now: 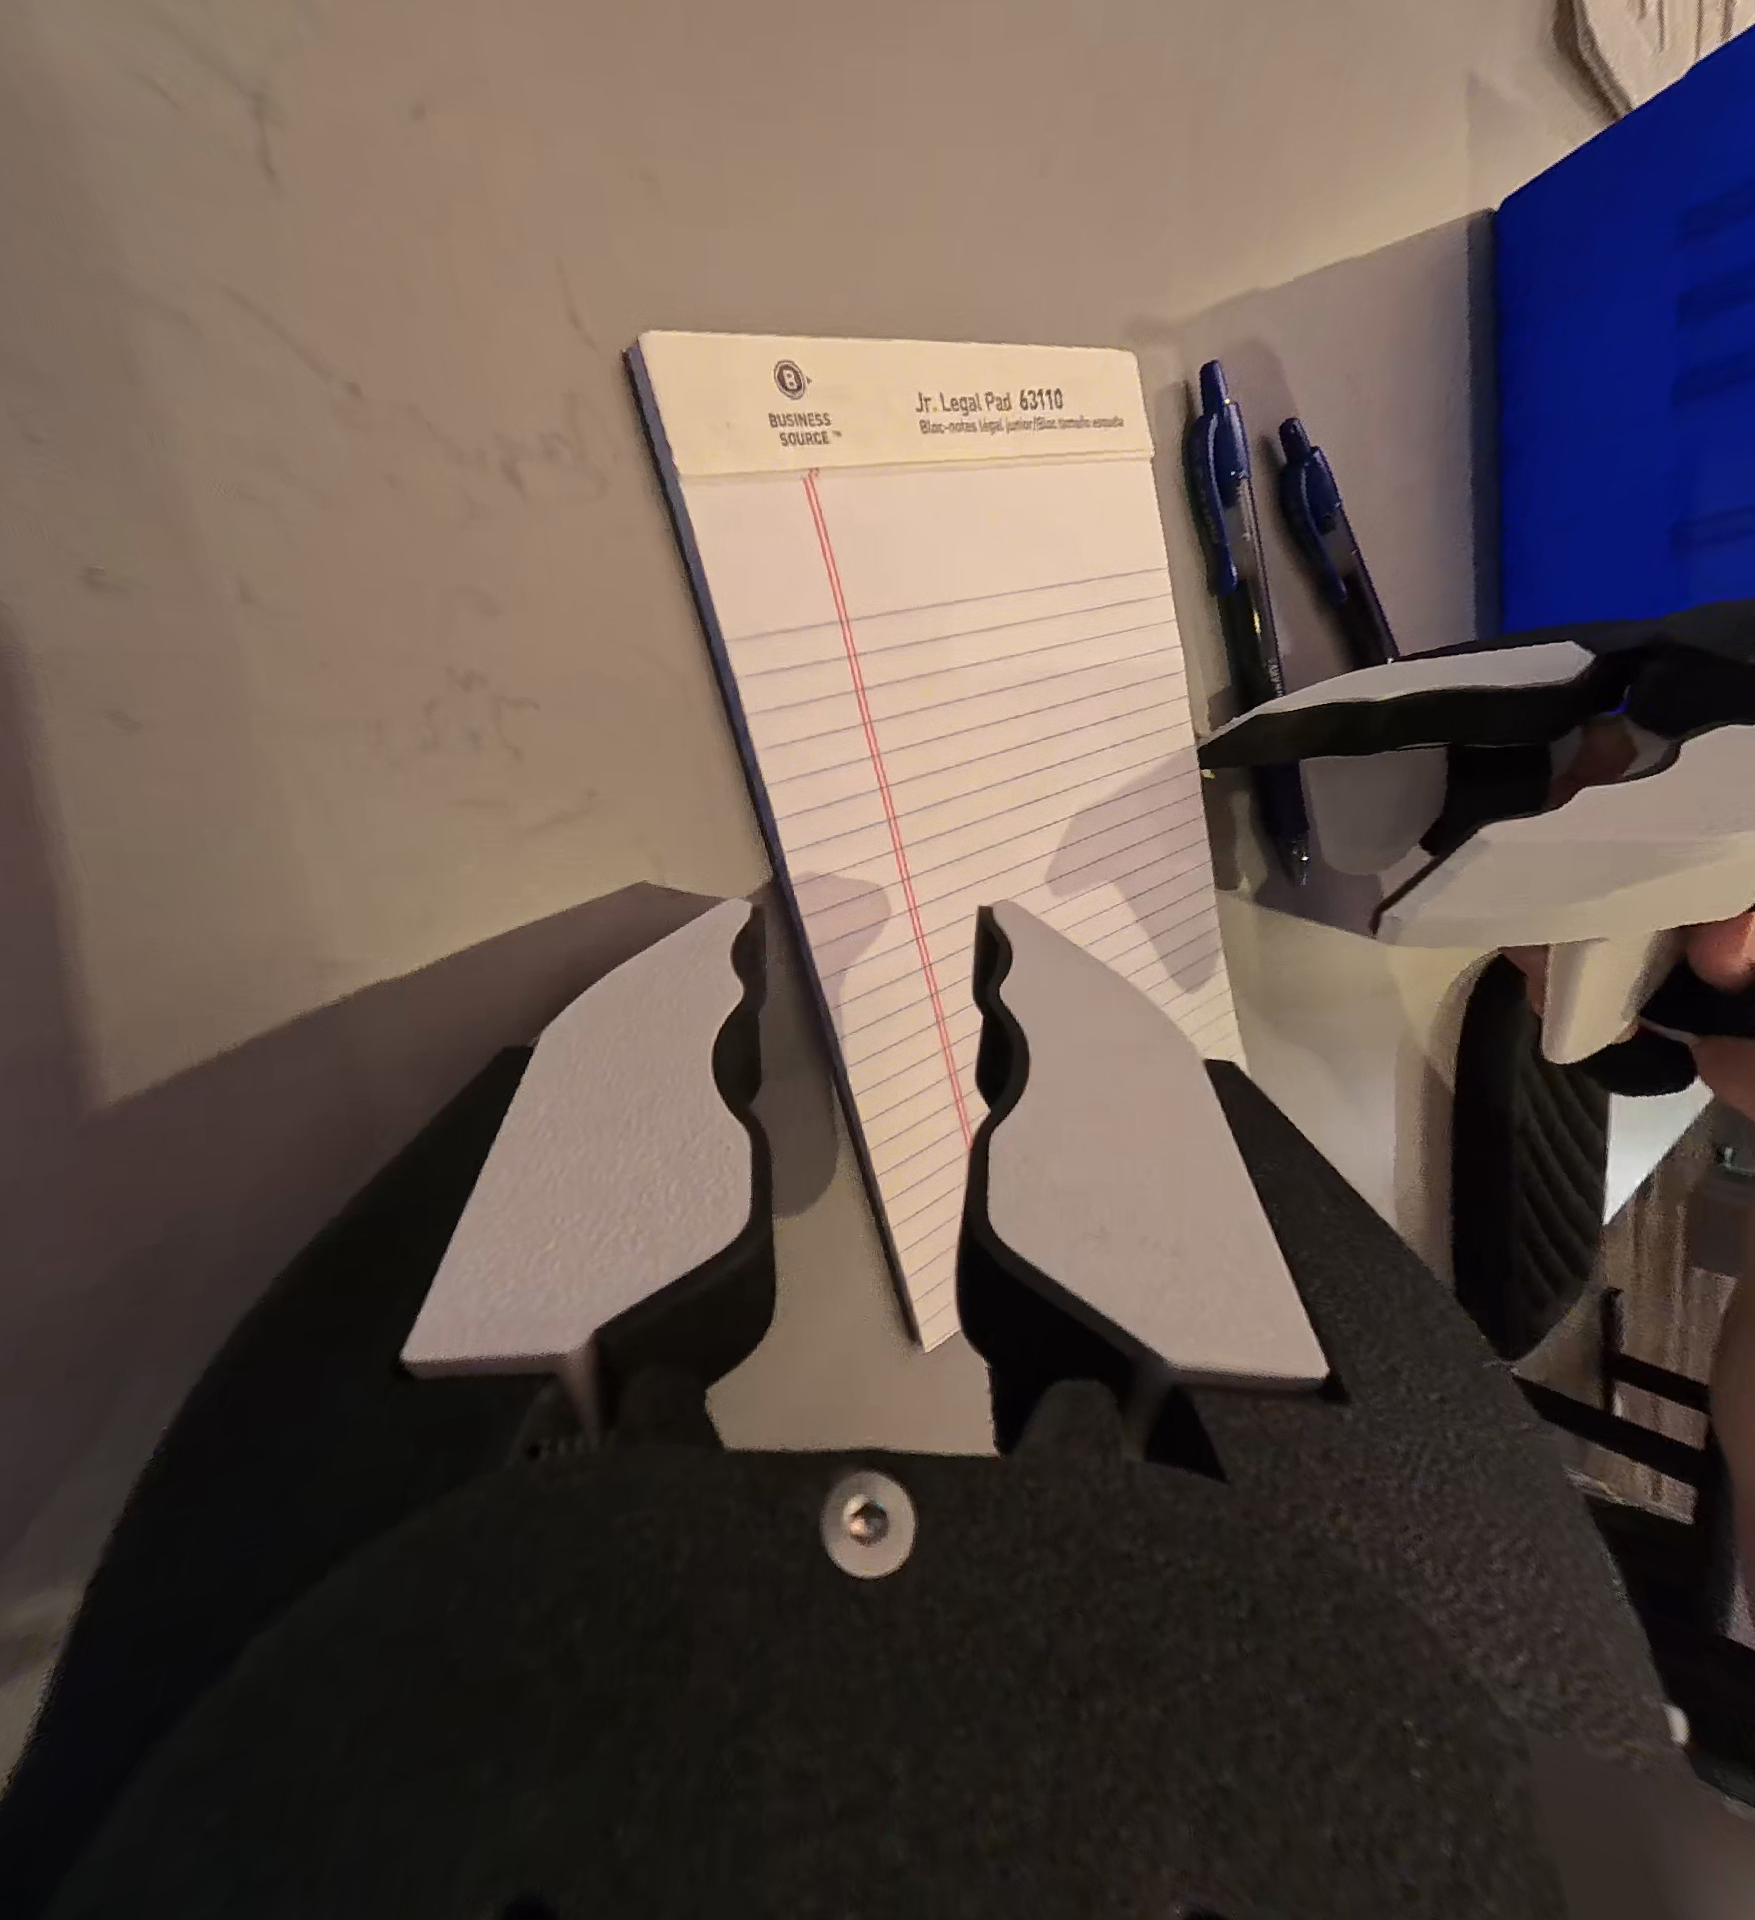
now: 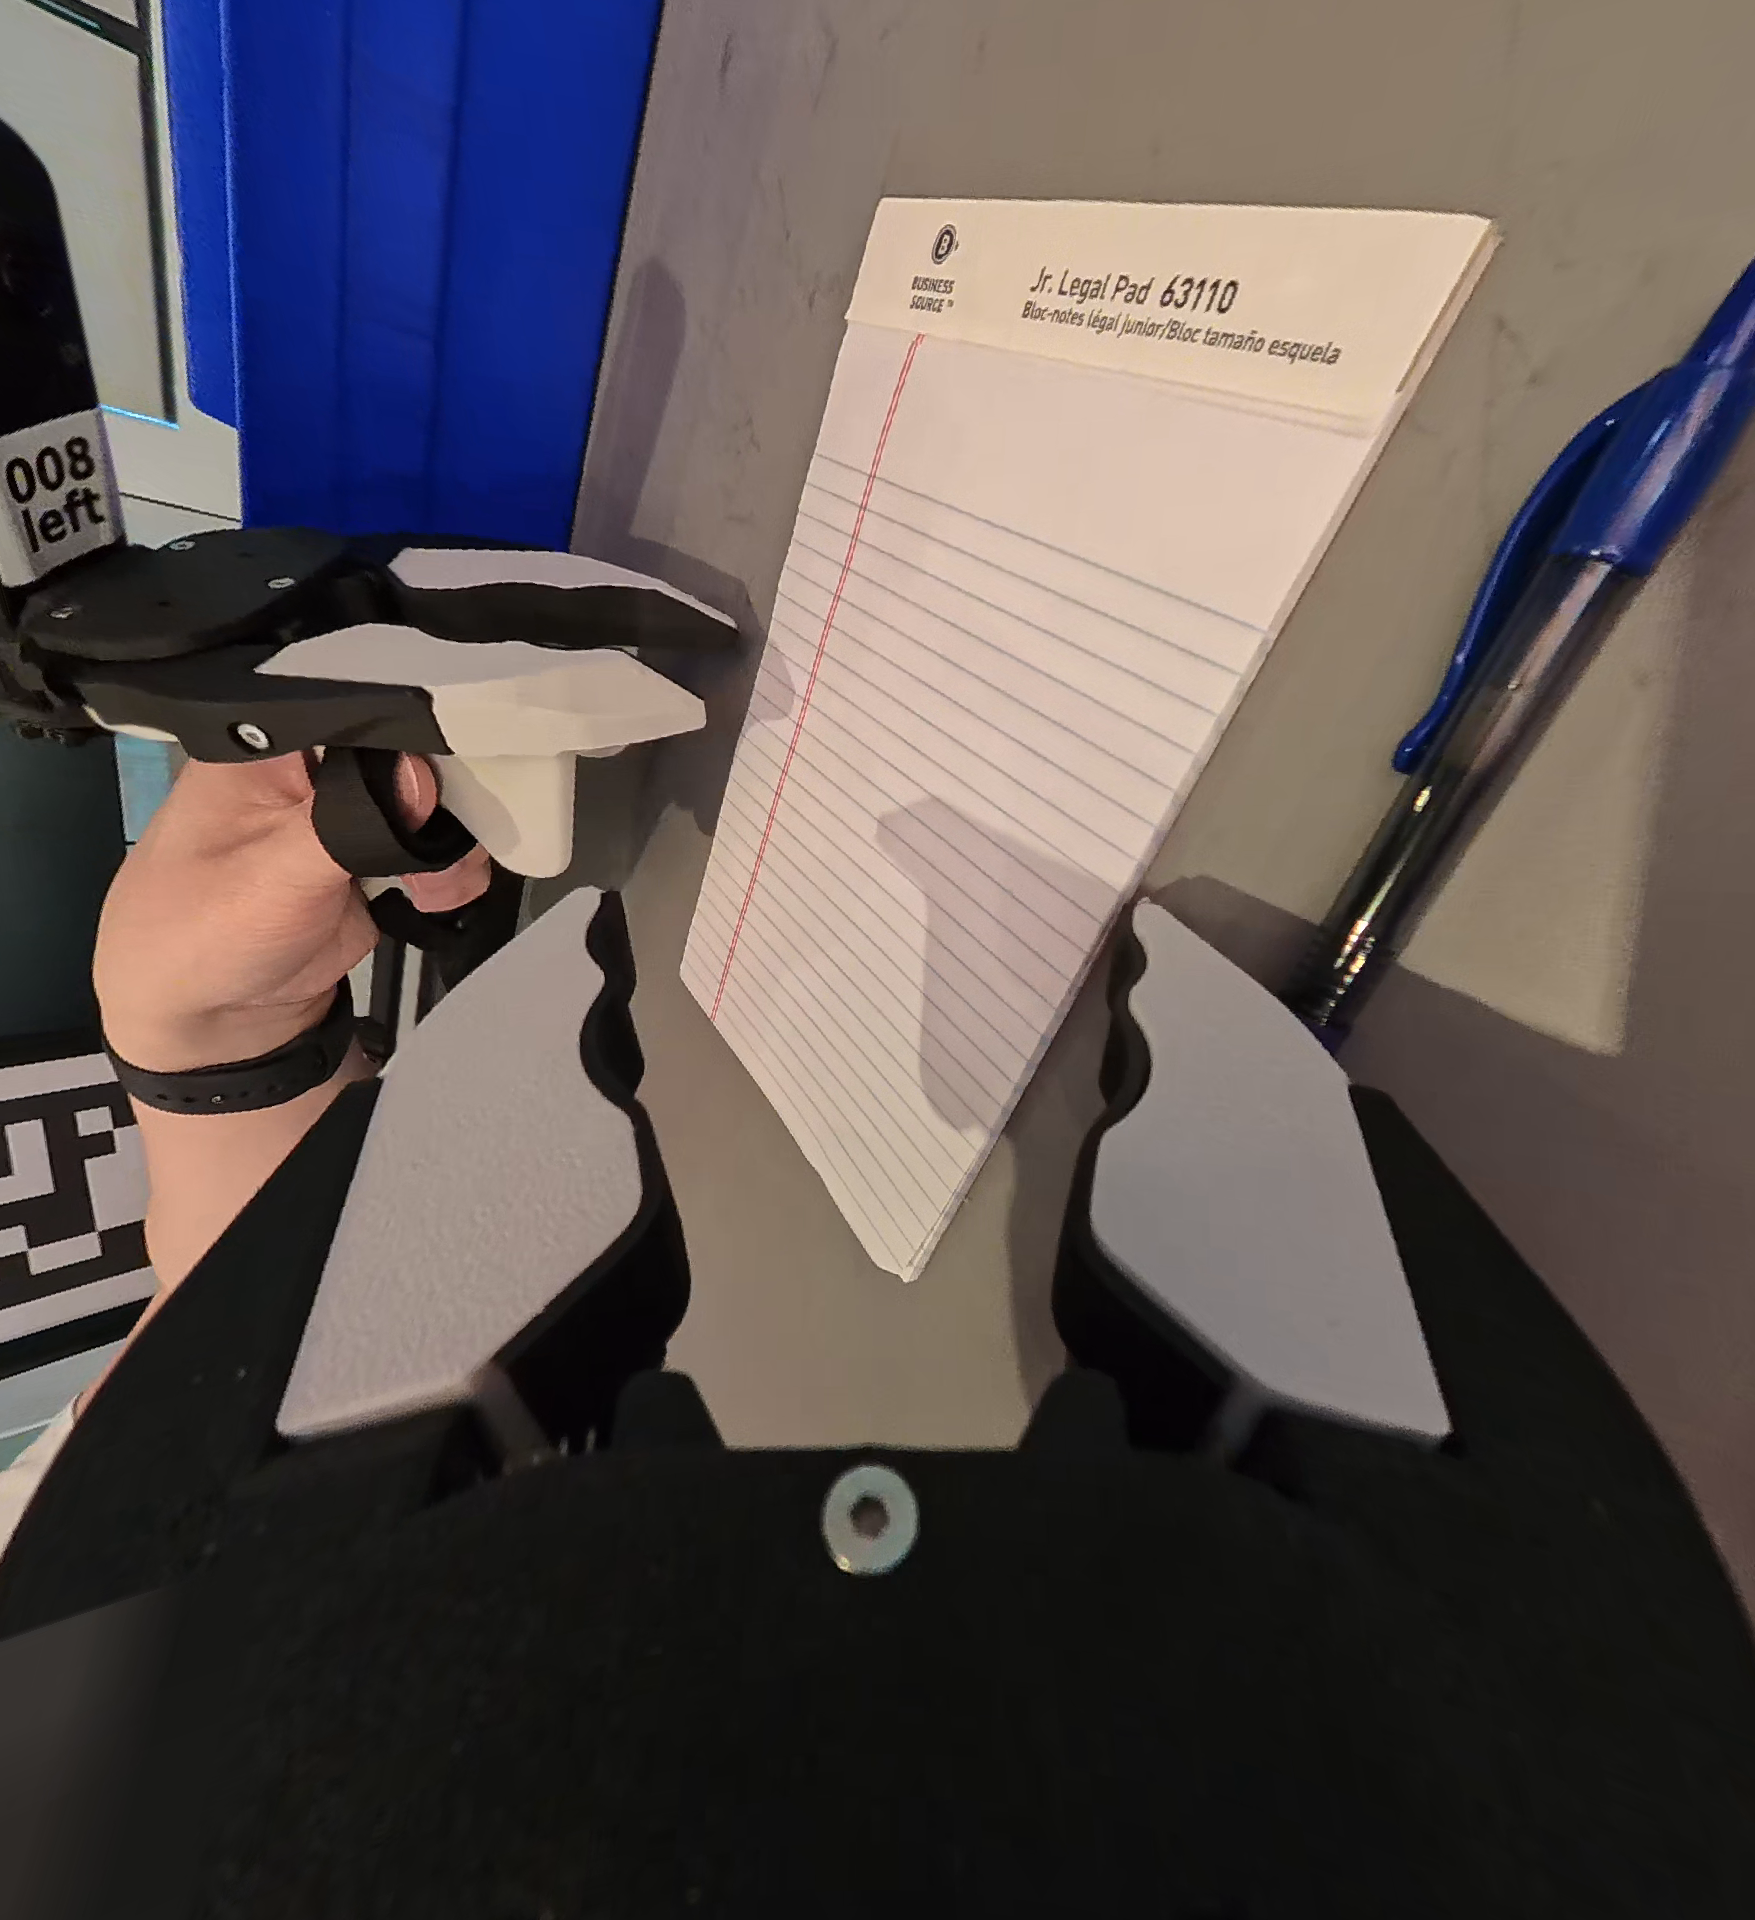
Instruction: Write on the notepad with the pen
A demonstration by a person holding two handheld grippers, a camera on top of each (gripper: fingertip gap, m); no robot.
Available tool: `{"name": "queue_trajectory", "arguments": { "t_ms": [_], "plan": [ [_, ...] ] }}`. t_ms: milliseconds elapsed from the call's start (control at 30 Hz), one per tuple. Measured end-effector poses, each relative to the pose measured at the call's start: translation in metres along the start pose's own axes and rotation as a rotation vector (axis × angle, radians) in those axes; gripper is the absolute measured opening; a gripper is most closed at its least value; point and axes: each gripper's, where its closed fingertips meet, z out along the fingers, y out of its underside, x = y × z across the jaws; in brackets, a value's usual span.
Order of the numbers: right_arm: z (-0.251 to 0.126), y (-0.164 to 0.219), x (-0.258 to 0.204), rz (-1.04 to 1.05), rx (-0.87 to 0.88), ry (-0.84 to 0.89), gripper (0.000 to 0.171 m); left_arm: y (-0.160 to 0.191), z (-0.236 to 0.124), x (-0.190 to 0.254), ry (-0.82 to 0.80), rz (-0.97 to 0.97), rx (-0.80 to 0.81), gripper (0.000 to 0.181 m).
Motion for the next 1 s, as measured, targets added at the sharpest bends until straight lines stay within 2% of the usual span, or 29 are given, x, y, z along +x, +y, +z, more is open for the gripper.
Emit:
{"name": "queue_trajectory", "arguments": {
  "t_ms": [167, 300, 400, 500, 533, 600, 667, 767, 867, 1000],
  "plan": [
    [0.0, 0.0, 0.0, 0.002, 0.017, 0.006, 0.086, 0.004, 0.009, 0.003, 0.008, 0.017, -0.016, 0.034],
    [-0.001, -0.003, -0.006, 0.052, 0.07, -0.055, 0.096, 0.003, 0.011, -0.008, -0.089, 0.093, 0.008, 0.01],
    [-0.004, -0.007, -0.01, 0.105, 0.132, -0.123, 0.103, 0.003, 0.011, -0.011, -0.137, 0.141, 0.023, 0.004],
    [-0.01, -0.01, -0.012, 0.124, 0.188, -0.171, 0.098, 0.003, 0.011, -0.011, -0.17, 0.188, 0.028, 0.004],
    [-0.015, -0.014, -0.015, 0.133, 0.219, -0.201, 0.093, 0.003, 0.011, -0.011, -0.18, 0.2, 0.028, 0.004],
    [-0.03, -0.024, -0.031, 0.166, 0.305, -0.348, 0.071, 0.003, 0.011, -0.011, -0.191, 0.217, 0.026, 0.004],
    [-0.035, -0.026, -0.041, 0.189, 0.314, -0.428, 0.058, 0.004, 0.013, -0.007, -0.166, 0.212, 0.023, 0.003],
    [-0.02, -0.013, -0.039, 0.161, 0.216, -0.373, 0.055, 0.004, 0.014, -0.005, -0.134, 0.194, 0.031, 0.003],
    [-0.017, -0.011, -0.039, 0.156, 0.208, -0.349, 0.051, 0.004, 0.014, -0.004, -0.13, 0.198, 0.044, 0.003],
    [-0.018, -0.002, -0.033, 0.14, 0.168, -0.287, 0.054, 0.004, 0.014, -0.004, -0.133, 0.205, 0.055, 0.003]
  ]
}}
